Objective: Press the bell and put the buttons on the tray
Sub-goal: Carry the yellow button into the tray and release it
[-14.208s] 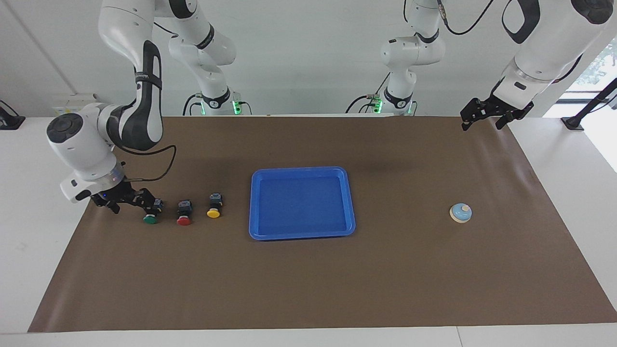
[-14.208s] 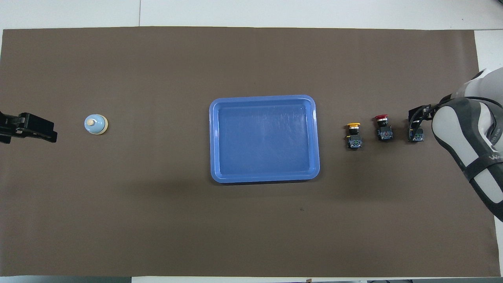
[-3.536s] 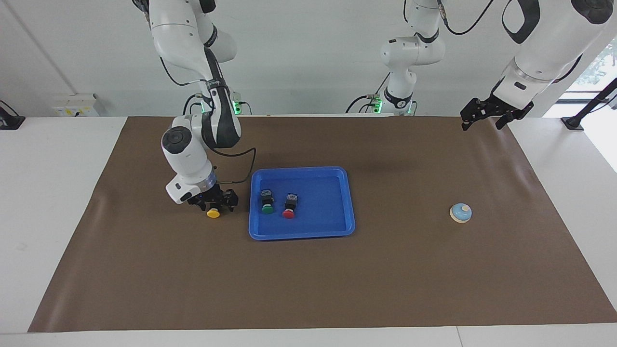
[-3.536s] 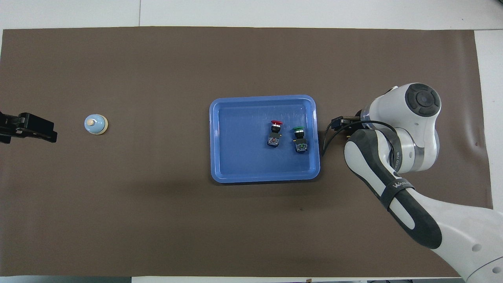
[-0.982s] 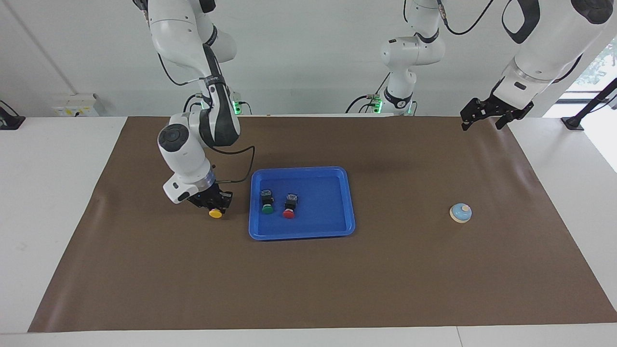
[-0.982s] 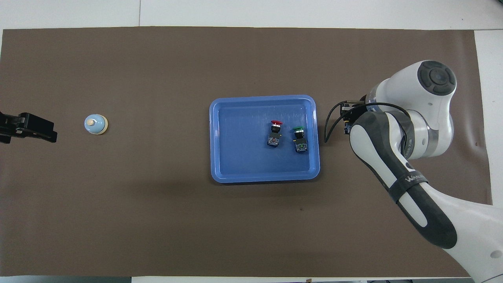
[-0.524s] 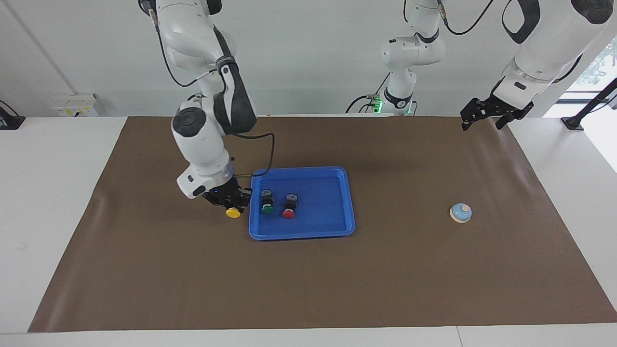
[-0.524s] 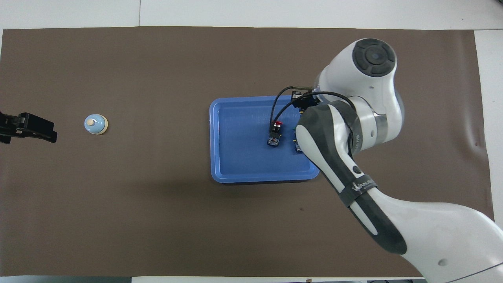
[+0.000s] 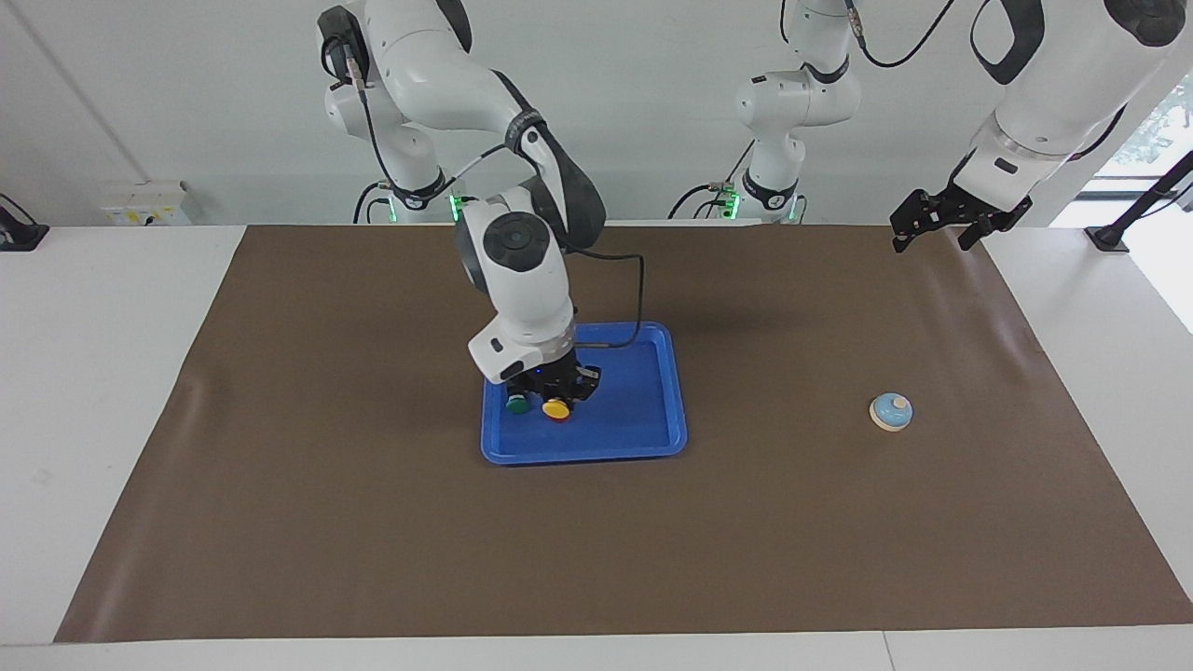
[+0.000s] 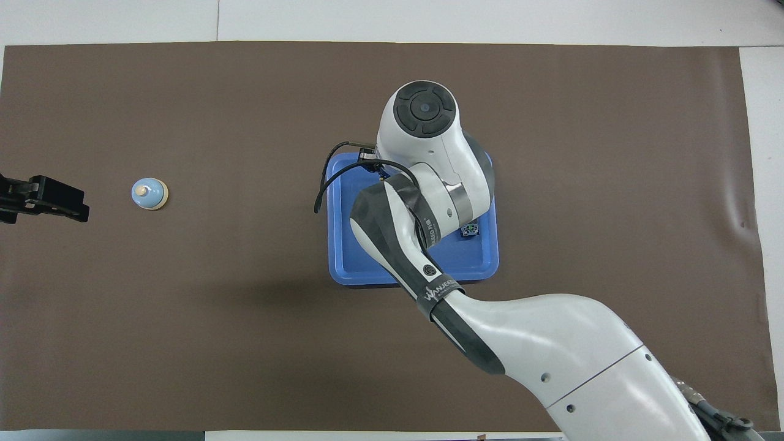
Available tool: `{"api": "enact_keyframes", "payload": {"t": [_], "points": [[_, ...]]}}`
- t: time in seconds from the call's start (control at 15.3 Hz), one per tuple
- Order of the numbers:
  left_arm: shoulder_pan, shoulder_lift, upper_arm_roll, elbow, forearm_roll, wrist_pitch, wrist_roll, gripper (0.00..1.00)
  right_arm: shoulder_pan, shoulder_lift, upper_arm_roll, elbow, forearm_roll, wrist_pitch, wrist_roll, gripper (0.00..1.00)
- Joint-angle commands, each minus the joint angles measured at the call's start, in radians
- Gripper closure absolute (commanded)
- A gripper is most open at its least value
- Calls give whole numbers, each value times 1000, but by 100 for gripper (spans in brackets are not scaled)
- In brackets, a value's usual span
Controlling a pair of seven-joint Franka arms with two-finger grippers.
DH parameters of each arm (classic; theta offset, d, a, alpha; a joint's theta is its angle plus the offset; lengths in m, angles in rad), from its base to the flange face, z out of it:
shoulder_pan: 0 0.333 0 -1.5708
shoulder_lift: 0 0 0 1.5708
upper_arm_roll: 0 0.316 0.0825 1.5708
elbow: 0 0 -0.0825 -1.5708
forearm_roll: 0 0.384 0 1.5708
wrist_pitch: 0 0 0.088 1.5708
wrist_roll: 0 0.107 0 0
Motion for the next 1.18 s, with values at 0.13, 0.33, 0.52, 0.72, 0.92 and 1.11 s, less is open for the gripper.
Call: {"api": "enact_keyframes", "payload": {"t": [0.13,0.33,0.52,0.72,0.92,1.11], "points": [[0,-13,5,-6,-12,-3,-5,0,-6,-3,-1,-24,-2,18,18,100],[0,-13,5,-6,-12,-3,-5,0,-1,-10,-3,-52,-8,17,18,0],[0,-13,5,-6,-12,-3,-5,0,-17,-12,-4,-18,-10,-41,18,0],[0,-13,5,-6,-12,-3,-5,0,-73,-73,-20,-11,-16,-63,-51,0],[0,-13,5,-6,-12,-3,-5,0,-132,-168,-24,-34,-31,-132,-191,0],[0,-15,5,-6,-12,-3,-5,0,-195,-301,-24,-107,-94,-191,-278,0]]}}
